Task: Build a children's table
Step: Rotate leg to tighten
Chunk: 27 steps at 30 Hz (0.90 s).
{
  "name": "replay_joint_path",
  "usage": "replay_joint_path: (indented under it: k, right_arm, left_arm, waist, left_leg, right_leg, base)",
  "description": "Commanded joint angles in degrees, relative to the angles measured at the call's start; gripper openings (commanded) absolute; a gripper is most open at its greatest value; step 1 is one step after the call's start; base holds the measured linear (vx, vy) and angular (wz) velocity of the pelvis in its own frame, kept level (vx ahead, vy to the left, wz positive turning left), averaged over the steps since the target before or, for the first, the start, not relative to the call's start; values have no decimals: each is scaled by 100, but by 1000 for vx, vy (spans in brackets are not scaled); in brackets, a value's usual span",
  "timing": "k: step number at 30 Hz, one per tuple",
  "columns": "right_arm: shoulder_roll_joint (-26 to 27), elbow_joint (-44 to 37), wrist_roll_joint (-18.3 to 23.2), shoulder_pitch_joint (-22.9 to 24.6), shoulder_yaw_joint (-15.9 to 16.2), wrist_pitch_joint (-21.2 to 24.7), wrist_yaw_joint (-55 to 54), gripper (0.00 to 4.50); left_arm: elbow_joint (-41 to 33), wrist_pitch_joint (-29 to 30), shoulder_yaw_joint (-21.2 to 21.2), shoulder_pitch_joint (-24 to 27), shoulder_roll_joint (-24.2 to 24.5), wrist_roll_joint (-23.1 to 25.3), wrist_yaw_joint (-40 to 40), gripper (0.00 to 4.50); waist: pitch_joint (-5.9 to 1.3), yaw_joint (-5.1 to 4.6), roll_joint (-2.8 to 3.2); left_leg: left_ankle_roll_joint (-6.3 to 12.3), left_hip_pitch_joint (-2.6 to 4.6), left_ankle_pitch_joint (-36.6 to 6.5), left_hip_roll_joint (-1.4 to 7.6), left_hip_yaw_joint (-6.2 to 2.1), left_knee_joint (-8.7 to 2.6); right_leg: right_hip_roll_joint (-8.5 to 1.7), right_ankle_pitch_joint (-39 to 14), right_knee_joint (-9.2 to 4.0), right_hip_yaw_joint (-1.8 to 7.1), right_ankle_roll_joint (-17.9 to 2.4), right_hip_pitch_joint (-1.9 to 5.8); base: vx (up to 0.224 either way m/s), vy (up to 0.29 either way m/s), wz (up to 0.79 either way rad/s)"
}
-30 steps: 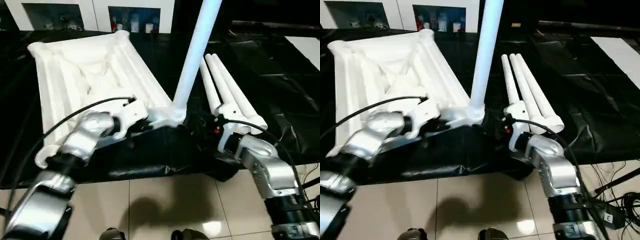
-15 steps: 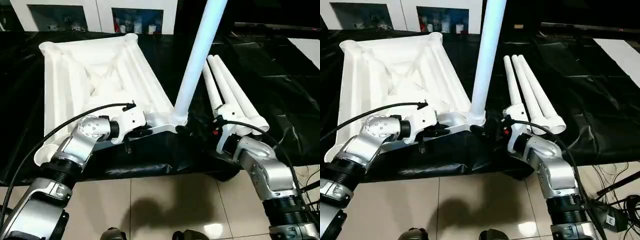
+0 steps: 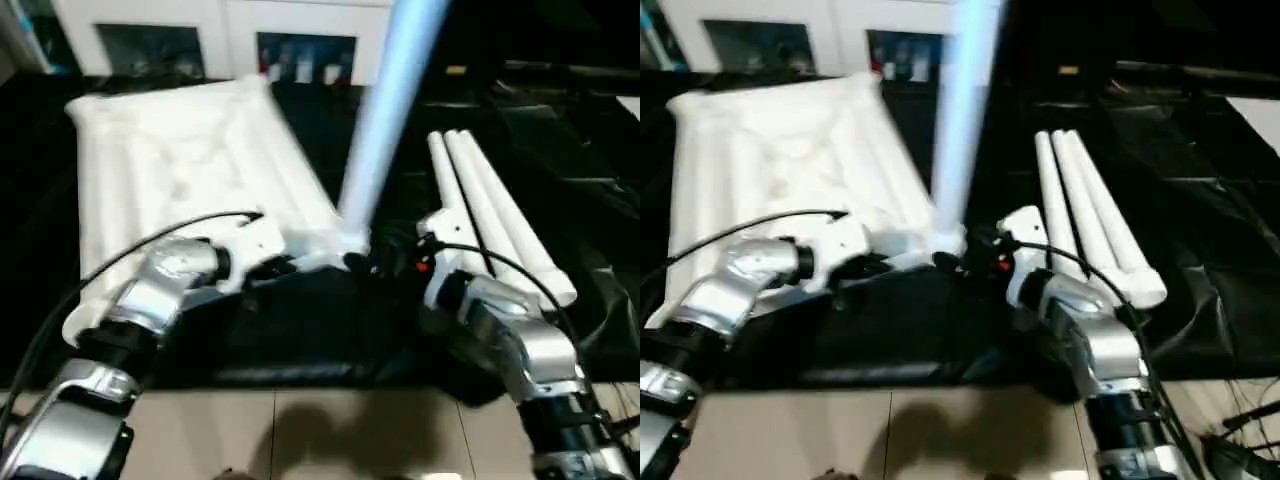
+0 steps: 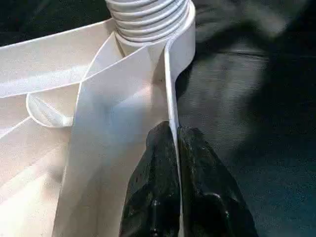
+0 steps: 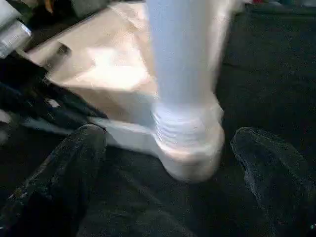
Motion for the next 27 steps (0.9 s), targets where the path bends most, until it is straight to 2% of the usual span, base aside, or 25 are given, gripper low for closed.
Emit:
replay_joint_path:
  k: [1, 2, 3, 4, 5, 6, 7, 8, 9, 10, 11, 12, 13, 14, 15, 16, 17, 18, 19, 20, 21, 22, 23, 25, 27]
  right_arm:
    - [31, -73, 42, -49, -9, 36, -9, 450]
    - [28, -71, 35, -49, -12, 27, -9, 450]
    - [28, -70, 33, -49, -13, 25, -9, 450]
    - [28, -66, 28, -51, -16, 18, -7, 450]
    - [29, -64, 26, -52, -18, 17, -7, 450]
    - [24, -65, 17, -55, -16, 5, -6, 450]
    - [22, -67, 15, -56, -15, 1, -6, 450]
    - [10, -66, 14, -57, -18, -14, -12, 450]
    - [4, -64, 13, -57, -22, -23, -15, 450]
    - [-2, -64, 28, -60, -36, -26, -13, 450]
    - [-19, -67, 37, -61, -44, -29, -10, 450]
    - [-30, -69, 45, -61, -48, -30, -7, 450]
    - [-39, -71, 51, -62, -53, -32, -1, 450]
    - [-44, -77, 54, -62, -68, -27, 13, 450]
    - [-46, -81, 51, -63, -79, -25, 26, 450]
    - [-68, -100, 55, -55, -79, -38, 64, 450]
    - [-80, -110, 63, -50, -77, -42, 77, 450]
    - [-98, -121, 73, -48, -72, -49, 101, 450]
    - [-98, -121, 73, -48, -72, -49, 101, 450]
    - [-99, -121, 74, -48, -71, -50, 102, 450]
    - [-143, -145, 118, -47, -50, -73, 175, 450]
    - [-146, -147, 119, -48, -49, -76, 194, 450]
    - [-156, -157, 124, -53, -45, -79, 256, 450]
    - [-174, -168, 131, -59, -32, -71, 342, 450]
    - [-223, -181, 120, -54, 19, -102, 453, 450]
  left_arm:
    - [-51, -34, -65, -20, 14, 61, -54, 2]
    - [-52, -41, -73, -20, 16, 67, -52, 2]
    - [-51, -42, -75, -21, 17, 67, -52, 2]
    - [-46, -33, -78, -22, 15, 59, -53, 2]
    - [-44, -31, -79, -23, 14, 56, -53, 2]
    - [-37, -60, -92, -22, 23, 60, -56, 2]
    - [-41, -81, -98, -12, 29, 58, -60, 2]
    - [-104, -146, -93, 44, 38, 13, -135, 2]
    - [-150, -177, -87, 79, 40, -23, -187, 2]
    - [-213, -240, -74, 129, 37, -100, -286, 2]
    - [-306, -243, -15, 194, 5, -250, -404, 2]
    - [-362, -234, 28, 233, -21, -349, -475, 2]
    - [-395, -188, 54, 258, -38, -417, -537, 2]
    - [-453, -112, 64, 292, -37, -493, -620, 2]
    - [-491, -45, 58, 310, -24, -528, -670, 2]
    - [-541, 1, 31, 333, 8, -547, -712, 2]
    - [-554, 29, 19, 338, 20, -558, -736, 2]
    - [-563, 52, 7, 341, 35, -557, -748, 2]
    - [-563, 52, 7, 341, 35, -557, -748, 2]
    - [-563, 53, 8, 341, 35, -555, -748, 2]
    - [-528, 59, 32, 340, 46, -499, -780, 2]
    - [-525, 56, 31, 341, 53, -497, -785, 2]
    - [-524, 69, 27, 343, 77, -504, -826, 2]
    - [-546, 124, 20, 350, 110, -550, -929, 2]
    - [-606, 149, 22, 371, 132, -550, -1001, 2]
  waist:
    - [-551, 214, -35]
    - [-587, 3, 240]
    - [-778, -497, 328]
    - [-732, -417, 232]
    - [-599, -369, 8]
    - [-481, -170, -236]
    - [-438, -69, -450]
    - [-520, 230, -481]
    - [-554, 208, -464]
    - [-523, 189, -446]
    - [-544, 164, -358]
    - [-573, 168, -176]
    - [-598, 159, -18]
    - [-701, -13, 171]
    - [-684, -157, 188]
    - [-565, -112, 49]
    - [-553, -46, -44]
    - [-529, 16, -148]
    - [-500, 122, -125]
    - [-500, 122, -125]
    - [-454, 60, -113]
    - [-400, 57, -60]
    - [-378, 36, -61]
    - [-390, 37, -64]
    - [-403, 45, -68]
  left_leg:
    - [803, -479, 367, -289, 164, -69]
    - [949, 241, 1359, 77, -116, -321]
    - [2470, 1661, 3312, 728, -1034, -177]
    - [2902, 1604, 3762, 905, -1117, -204]
    - [2921, 1240, 3377, 861, -994, -431]
    - [1793, 805, 1537, 90, -395, -280]
    - [1295, 468, 533, -327, -139, -254]
    - [462, -207, -429, -677, -145, 657]
    - [287, -386, -70, -610, -230, 708]
    - [135, -486, 290, -588, -268, 661]
    - [-188, -492, 1160, -519, -297, 474]
    - [-123, -570, 2075, -279, -338, 10]
    - [53, -479, 2569, -145, -346, -222]
    - [1008, -8, 4348, 421, -695, 49]
    - [1785, 627, 6562, 924, -1176, 116]
    - [1567, 186, 5996, 518, -900, -33]
    - [1273, -39, 4810, 164, -677, -95]
    - [891, -231, 2517, -170, -336, -130]
    - [460, -257, 958, -89, -226, -276]
    - [460, -257, 958, -89, -226, -276]
    - [127, -203, -119, 35, -106, -437]
    - [-66, -130, -776, 110, -31, -500]
    - [-168, -114, -1088, 138, -13, -530]
    - [-403, -77, -1514, 177, 35, -554]
    - [-481, -96, -1461, 195, 85, -579]
  right_leg:
    - [-243, 2313, -358, 444, -1628, 826]
    - [222, 2503, 182, -35, -1225, 233]
    - [123, -12, 757, -244, -267, -1227]
    - [-81, -462, 803, -133, -1, -1314]
    - [-325, -41, 890, 132, 229, -1358]
    - [-400, 964, 149, 377, -226, -966]
    - [-266, 726, -66, 559, -67, -506]
    - [-656, -691, -442, 1218, -370, 288]
    - [-658, 91, -291, 1216, -509, 400]
    - [-641, 1227, -175, 1142, -553, 441]
    - [-635, 4196, 26, 949, -829, 340]
    - [-480, 6435, 355, 645, -958, 241]
    - [-353, 6742, 450, 450, -897, 119]
    - [-89, 5436, 793, 222, -722, -391]
    - [-407, 2113, 563, 501, -448, -1081]
    - [-484, 1794, 262, 576, -308, -897]
    - [-421, 1885, 32, 561, -354, -692]
    - [-481, 1481, -141, 483, -832, -490]
    - [-602, 709, -242, 451, -1228, -335]
    - [-602, 709, -242, 451, -1228, -335]
    - [-474, 83, -272, 391, -1664, -371]
    - [-431, -532, -331, 378, -1712, -470]
    - [-418, -833, -341, 379, -1695, -496]
    - [-420, -1262, -369, 392, -1567, -541]
    - [-418, -1176, -372, 398, -1441, -564]
  base:
    - [185, 27, 36]
    - [182, -76, 19]
    - [182, -76, 19]
    - [107, -177, -24]
    - [-69, -187, -35]
    - [-69, -187, -35]
    - [-118, -160, -2]
    - [33, -113, 25]
    - [33, -113, 25]
    - [136, -76, 16]
    - [0, 0, 0]
    - [0, 0, 0]
    - [-129, 58, 3]
    - [-131, 32, 1]
    - [-131, 32, 1]
    - [-98, 54, -3]
    - [-149, 135, -2]
    - [-149, 135, -2]
    - [-111, 71, -2]
    - [-77, -14, 0]
    - [-77, -14, 0]
    - [-80, -18, 4]
    - [-71, -7, 2]
    - [-66, -3, 1]
    - [0, 0, 0]
